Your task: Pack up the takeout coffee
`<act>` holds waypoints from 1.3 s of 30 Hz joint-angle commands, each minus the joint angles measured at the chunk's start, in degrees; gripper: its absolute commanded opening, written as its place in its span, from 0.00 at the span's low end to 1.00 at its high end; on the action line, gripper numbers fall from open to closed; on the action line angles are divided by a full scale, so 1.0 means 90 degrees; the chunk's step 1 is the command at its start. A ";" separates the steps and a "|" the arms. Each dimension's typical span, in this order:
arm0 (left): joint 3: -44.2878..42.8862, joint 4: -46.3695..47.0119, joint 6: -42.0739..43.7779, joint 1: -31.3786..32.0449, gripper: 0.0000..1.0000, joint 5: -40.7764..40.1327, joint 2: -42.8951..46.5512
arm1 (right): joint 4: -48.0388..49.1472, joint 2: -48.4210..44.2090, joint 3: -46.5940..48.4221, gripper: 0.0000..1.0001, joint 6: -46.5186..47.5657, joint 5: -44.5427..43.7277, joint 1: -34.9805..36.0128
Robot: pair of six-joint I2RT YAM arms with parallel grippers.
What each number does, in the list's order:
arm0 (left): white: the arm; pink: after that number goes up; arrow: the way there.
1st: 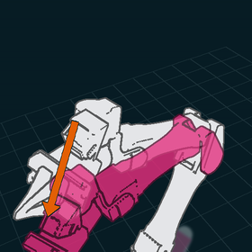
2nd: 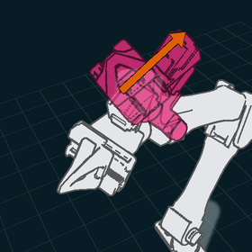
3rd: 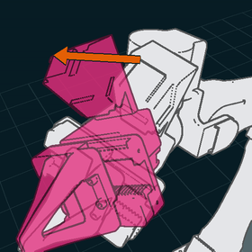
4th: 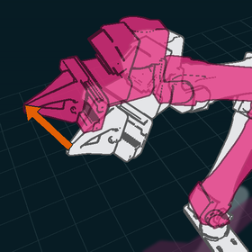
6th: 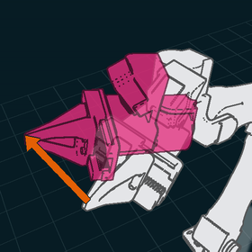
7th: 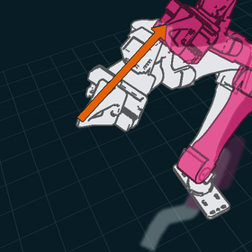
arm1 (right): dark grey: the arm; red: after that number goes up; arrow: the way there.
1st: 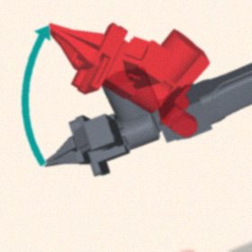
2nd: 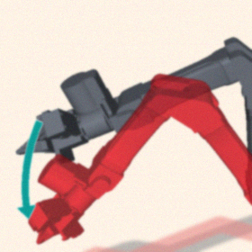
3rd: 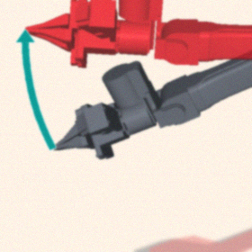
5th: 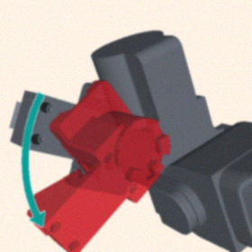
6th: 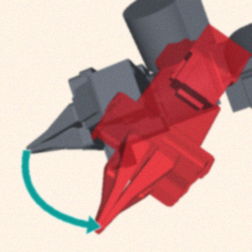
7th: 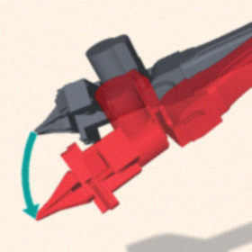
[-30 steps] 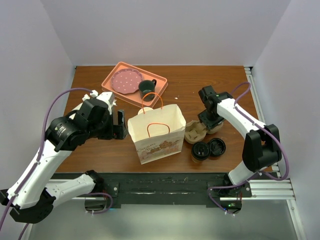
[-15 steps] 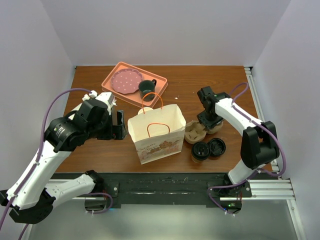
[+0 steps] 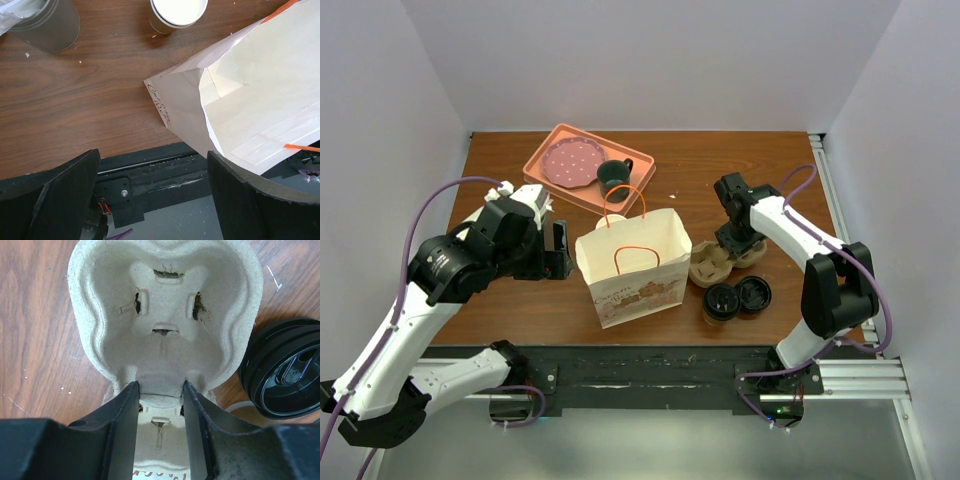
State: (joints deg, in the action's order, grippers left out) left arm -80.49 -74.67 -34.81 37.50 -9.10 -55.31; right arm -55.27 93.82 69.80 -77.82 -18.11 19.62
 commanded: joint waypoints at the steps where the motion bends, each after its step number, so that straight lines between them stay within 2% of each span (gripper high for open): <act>1: -0.0168 0.0065 0.0069 -0.0045 0.93 -0.0082 0.0052 | -0.0031 0.0035 0.0164 0.34 -0.0045 -0.0488 0.0018; 4: -0.0149 0.0113 0.0059 -0.0045 0.93 -0.0092 0.0042 | -0.0129 -0.0024 0.0291 0.31 0.0033 -0.0566 0.0018; 11: -0.0080 0.0231 0.0088 -0.0045 0.94 -0.0072 0.0022 | -0.0363 -0.0092 0.0574 0.30 0.0043 -0.0634 0.0008; 21: -0.0012 0.0319 0.0117 -0.0035 0.94 -0.0033 0.0013 | -0.0363 0.0044 0.0565 0.33 0.0034 -0.0547 0.0018; 24: -0.0061 0.0309 0.0127 -0.0035 0.94 -0.0033 -0.0007 | -0.0256 0.0132 0.0575 0.29 0.0092 -0.0508 0.0008; 27: -0.0090 0.0280 0.0147 -0.0035 0.94 -0.0053 -0.0017 | -0.0275 0.0200 0.0652 0.32 0.0151 -0.0488 0.0018; 28: -0.0090 0.0270 0.0137 -0.0045 0.94 -0.0063 -0.0017 | -0.0304 0.0229 0.0682 0.36 0.0170 -0.0488 0.0008; 30: -0.0100 0.0279 0.0127 -0.0045 0.94 -0.0072 -0.0017 | -0.0373 0.0288 0.0770 0.39 0.0190 -0.0468 0.0018; 35: -0.0119 0.0279 0.0137 -0.0035 0.94 -0.0072 -0.0017 | -0.0334 0.0288 0.0760 0.29 0.0229 -0.0429 0.0008; 37: -0.0119 0.0270 0.0137 -0.0045 0.94 -0.0092 -0.0007 | -0.0334 0.0269 0.0750 0.28 0.0229 -0.0429 0.0008; 39: -0.0119 0.0250 0.0127 -0.0035 0.94 -0.0092 0.0003 | -0.0392 0.0288 0.0789 0.36 0.0248 -0.0410 0.0018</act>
State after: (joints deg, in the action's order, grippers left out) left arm -80.47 -73.82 -34.79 37.50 -9.23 -55.48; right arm -57.71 97.25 74.35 -75.53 -20.01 19.59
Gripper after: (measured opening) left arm 0.938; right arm 0.392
